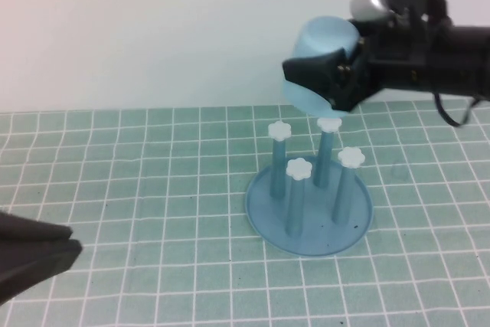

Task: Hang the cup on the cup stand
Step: Place the cup on the cup holder

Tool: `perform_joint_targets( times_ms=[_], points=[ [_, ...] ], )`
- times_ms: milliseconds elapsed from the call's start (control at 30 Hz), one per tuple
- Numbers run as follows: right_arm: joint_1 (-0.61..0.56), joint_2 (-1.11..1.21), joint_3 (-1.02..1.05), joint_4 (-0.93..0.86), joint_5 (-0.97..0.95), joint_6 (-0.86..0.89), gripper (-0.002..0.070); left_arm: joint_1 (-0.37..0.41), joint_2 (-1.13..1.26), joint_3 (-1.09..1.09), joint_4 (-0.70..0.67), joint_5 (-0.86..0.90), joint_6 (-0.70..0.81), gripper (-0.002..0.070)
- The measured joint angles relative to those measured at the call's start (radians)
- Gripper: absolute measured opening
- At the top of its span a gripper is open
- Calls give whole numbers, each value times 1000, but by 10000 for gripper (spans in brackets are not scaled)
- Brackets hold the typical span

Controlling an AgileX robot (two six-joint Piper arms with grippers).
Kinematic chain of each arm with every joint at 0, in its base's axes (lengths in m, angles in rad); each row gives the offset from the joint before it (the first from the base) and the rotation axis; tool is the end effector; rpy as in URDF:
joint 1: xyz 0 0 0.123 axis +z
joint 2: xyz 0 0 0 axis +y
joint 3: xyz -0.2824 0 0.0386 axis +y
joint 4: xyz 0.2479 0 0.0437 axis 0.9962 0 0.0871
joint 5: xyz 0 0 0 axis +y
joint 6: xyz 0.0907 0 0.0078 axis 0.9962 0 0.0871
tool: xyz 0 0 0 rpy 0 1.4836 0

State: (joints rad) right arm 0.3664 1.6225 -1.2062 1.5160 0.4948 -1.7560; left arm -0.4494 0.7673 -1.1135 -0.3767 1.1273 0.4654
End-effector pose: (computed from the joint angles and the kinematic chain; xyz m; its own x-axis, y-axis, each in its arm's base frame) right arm 0.3323 0.1739 0.3146 -0.1389 -0.2843 -0.9486 -0.7880 0.6120 -0.0680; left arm 0.0854 -0.0748 0.4190 -0.3425 0.4719 -0.8124 0.7797 0.6252 0.0344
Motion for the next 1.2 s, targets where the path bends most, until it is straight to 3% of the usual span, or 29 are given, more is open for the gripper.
perform_joint_targets(
  times_ms=[467,1200],
  points=[
    [59,265,-174,-21,-40,-79,514,0,-40,29,78,-33,-74,53],
    [69,342,-184,17,-91,-155,514,0,-40,29,74,-31,-76,52]
  ],
)
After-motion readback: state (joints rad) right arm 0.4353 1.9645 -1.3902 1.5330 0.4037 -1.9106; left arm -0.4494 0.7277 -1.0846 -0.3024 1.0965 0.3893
